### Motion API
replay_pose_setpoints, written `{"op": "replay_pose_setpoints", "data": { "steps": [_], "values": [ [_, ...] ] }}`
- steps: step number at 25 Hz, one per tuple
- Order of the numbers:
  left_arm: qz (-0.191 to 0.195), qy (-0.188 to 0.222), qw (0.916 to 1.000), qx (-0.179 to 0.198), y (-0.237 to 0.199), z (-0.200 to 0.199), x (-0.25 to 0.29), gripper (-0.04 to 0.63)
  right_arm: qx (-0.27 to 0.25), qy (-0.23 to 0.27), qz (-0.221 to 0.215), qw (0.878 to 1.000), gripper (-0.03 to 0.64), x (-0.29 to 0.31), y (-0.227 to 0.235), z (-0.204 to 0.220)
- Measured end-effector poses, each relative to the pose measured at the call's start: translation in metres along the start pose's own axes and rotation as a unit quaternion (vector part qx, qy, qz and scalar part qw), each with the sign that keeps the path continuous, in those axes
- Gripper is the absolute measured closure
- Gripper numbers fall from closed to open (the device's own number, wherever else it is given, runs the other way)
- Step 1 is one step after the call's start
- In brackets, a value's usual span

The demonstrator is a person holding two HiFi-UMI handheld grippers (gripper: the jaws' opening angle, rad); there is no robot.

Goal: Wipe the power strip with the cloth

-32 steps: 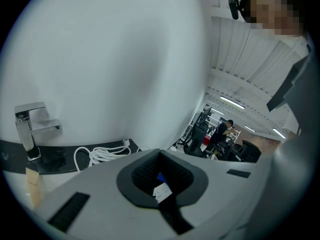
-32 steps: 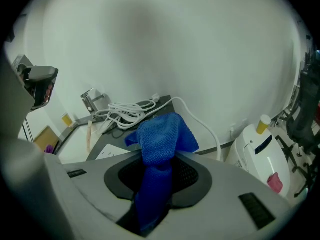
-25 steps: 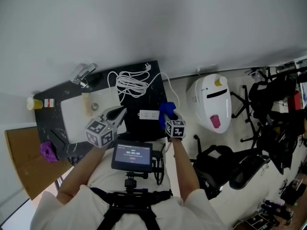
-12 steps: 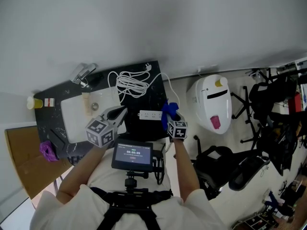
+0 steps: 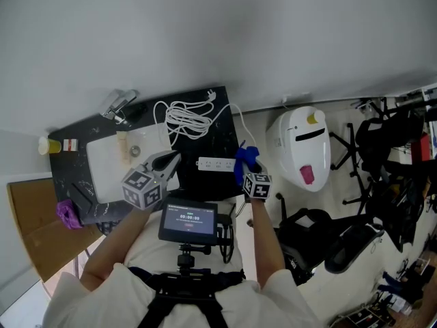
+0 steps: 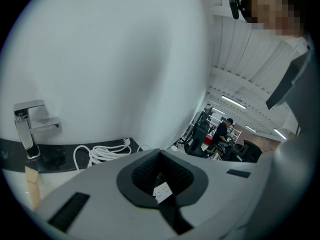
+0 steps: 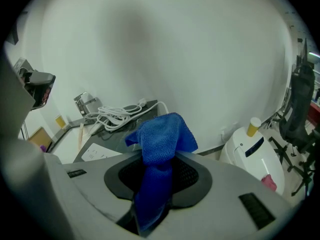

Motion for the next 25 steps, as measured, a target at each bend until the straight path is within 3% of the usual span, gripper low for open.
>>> {"op": "replay_pose_setpoints", "data": {
  "steps": [3,9,16,25],
  "values": [
    [-0.001,0.0,1.0,0.0,-0.001,0.001,0.001,0.595,0.002,0.001,0.011,1.0,0.51,-0.002,0.009,0.006],
    [-0.003,0.001,1.0,0.002,0.0,-0.001,0.0,0.595,0.018,-0.038,0.071,0.997,0.51,-0.018,0.048,0.032],
    [0.0,0.006,1.0,0.0,-0.006,-0.003,-0.009,0.595,0.045,0.013,0.105,0.993,0.51,-0.061,0.055,0.012],
    [0.01,0.01,0.9999,-0.003,-0.017,0.002,-0.031,0.595,0.061,0.091,0.106,0.988,0.511,-0.113,0.005,-0.027]
  ]
}}
Point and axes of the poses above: the fingertips, and each gripper's own axes: x forward along the fingers, y to its right, z out of its underside, the point moved 7 cm from there along -x, backward along the fingers, and after that the axes turned 11 degrees about -x, right-handed, at the moved point
